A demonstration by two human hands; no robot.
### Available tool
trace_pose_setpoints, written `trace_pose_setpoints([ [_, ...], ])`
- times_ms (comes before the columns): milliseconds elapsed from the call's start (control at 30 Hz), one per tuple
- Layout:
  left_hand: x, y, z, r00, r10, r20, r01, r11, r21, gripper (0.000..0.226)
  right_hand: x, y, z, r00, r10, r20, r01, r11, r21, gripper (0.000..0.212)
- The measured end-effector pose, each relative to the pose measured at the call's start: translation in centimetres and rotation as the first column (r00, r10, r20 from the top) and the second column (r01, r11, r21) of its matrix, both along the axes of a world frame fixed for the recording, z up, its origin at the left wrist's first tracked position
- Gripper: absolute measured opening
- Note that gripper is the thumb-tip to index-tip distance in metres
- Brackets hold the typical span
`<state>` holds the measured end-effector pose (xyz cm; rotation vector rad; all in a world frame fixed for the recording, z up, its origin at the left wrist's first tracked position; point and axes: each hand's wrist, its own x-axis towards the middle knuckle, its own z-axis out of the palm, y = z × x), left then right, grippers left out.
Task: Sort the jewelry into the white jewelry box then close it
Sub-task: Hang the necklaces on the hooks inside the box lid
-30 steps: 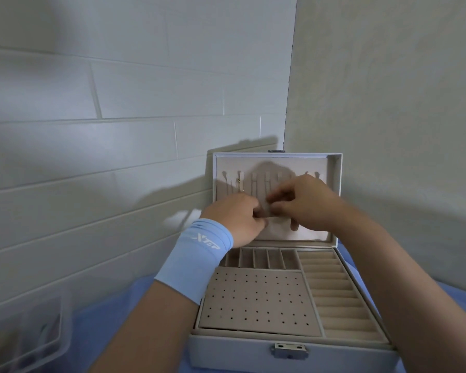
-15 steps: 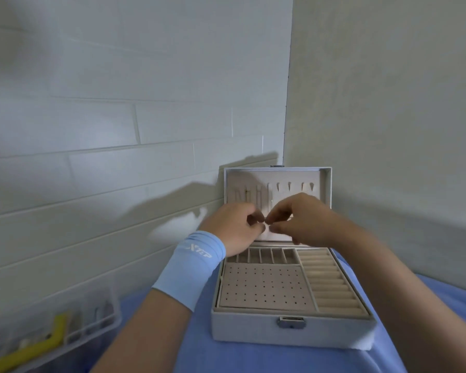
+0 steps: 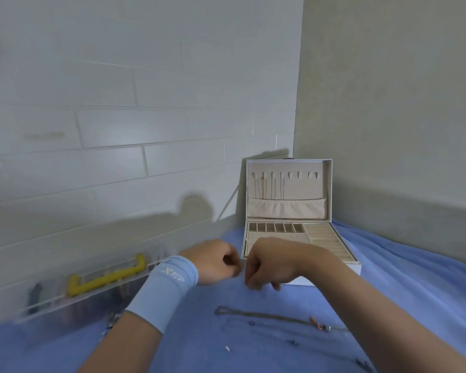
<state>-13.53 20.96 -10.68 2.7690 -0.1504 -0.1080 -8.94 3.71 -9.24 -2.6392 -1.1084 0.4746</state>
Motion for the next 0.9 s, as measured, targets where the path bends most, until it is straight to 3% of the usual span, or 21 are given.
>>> trace_pose_setpoints([
  [167, -1.3, 1.0, -1.6, 0.981, -0.027, -0.193, 0.053, 0.990, 0.131, 0.008, -1.3, 1.2, -2.6, 0.998, 0.035, -0.045, -0.038, 0.996, -0.076, 0.006],
  [367, -0.9, 0.8, -2.1, 0.980, -0.045, -0.195, 0.079, 0.982, 0.171, 0.015, -1.4, 1.2, -2.9, 0.997, 0.054, -0.053, -0.059, 0.994, -0.092, 0.011],
  [433, -0.7, 1.1, -2.0, 0.985, -0.048, -0.167, 0.071, 0.989, 0.132, 0.010, -1.3, 0.9, -2.4, 0.996, 0.046, -0.081, -0.051, 0.997, -0.064, 0.018],
  [500, -0.5, 1.5, -1.9, 0.990, -0.033, -0.134, 0.023, 0.997, -0.074, 0.009, -1.0, 0.3, -1.7, 0.993, 0.026, -0.119, -0.024, 0.999, 0.025, 0.019],
  [533, -0.6, 1.7, -1.8, 0.993, -0.015, -0.119, -0.016, 0.966, -0.258, 0.011, -0.8, 0.0, -1.4, 0.989, 0.021, -0.146, -0.008, 0.996, 0.085, 0.016],
  [600, -0.7, 1.5, -1.4, 0.996, 0.026, -0.088, -0.075, 0.787, -0.613, 0.016, -0.2, -0.7, -0.7, 0.974, 0.010, -0.227, 0.042, 0.973, 0.225, 0.012],
  [667, -0.7, 1.0, -1.0, 0.996, 0.052, -0.072, -0.089, 0.594, -0.800, 0.020, 0.4, -1.3, -0.2, 0.946, 0.021, -0.324, 0.097, 0.934, 0.344, 0.014],
  [800, -0.5, -0.5, -0.8, 0.995, 0.065, -0.081, -0.098, 0.351, -0.931, 0.022, 0.9, -1.9, 0.4, 0.884, 0.089, -0.460, 0.183, 0.838, 0.513, 0.018],
  [900, -0.6, -0.5, -0.3, 0.994, 0.093, -0.059, -0.086, 0.318, -0.944, 0.017, 1.1, -2.1, 1.0, 0.827, 0.124, -0.548, 0.261, 0.779, 0.570, 0.024],
])
